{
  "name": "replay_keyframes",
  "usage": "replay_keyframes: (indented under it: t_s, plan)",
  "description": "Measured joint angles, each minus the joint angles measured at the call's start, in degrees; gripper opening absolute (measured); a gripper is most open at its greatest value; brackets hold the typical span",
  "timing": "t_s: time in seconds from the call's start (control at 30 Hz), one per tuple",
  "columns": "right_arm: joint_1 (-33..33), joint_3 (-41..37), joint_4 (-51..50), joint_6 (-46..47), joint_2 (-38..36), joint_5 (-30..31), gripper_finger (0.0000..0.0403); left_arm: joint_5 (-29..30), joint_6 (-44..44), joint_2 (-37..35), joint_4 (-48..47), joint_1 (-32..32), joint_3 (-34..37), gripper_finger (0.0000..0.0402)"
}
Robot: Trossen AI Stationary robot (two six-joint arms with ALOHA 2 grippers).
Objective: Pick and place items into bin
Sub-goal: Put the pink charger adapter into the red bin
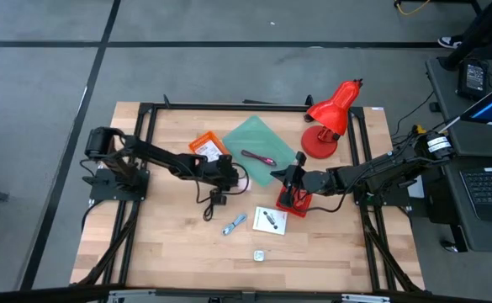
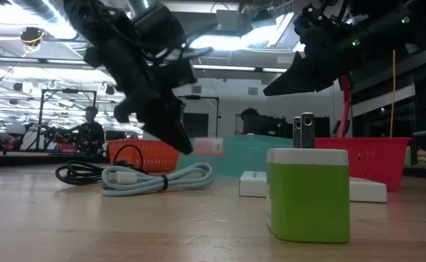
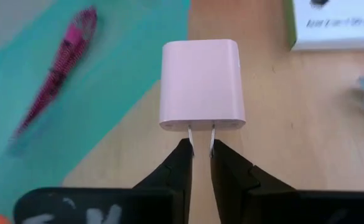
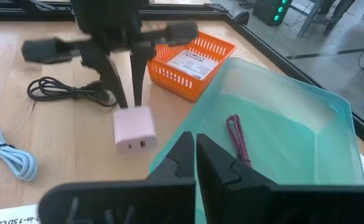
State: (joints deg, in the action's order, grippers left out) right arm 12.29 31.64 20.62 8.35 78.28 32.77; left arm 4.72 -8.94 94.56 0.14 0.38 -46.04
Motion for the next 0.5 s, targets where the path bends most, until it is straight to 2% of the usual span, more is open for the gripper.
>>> replay_keyframes:
  t_s: [0.33,0.5]
  plan:
    - [0.0,0.0,0.7,0.5,0.0,-0.1,0.0000,-0.1,-3.9,-11.7,-3.8,0.9,0.0,0.0037]
    - [0.0,0.0,3.9,-1.1,0.0,-4.7,0.0004,-0.6,-5.2,-16.5,-3.8,2.3,0.0,0.0036]
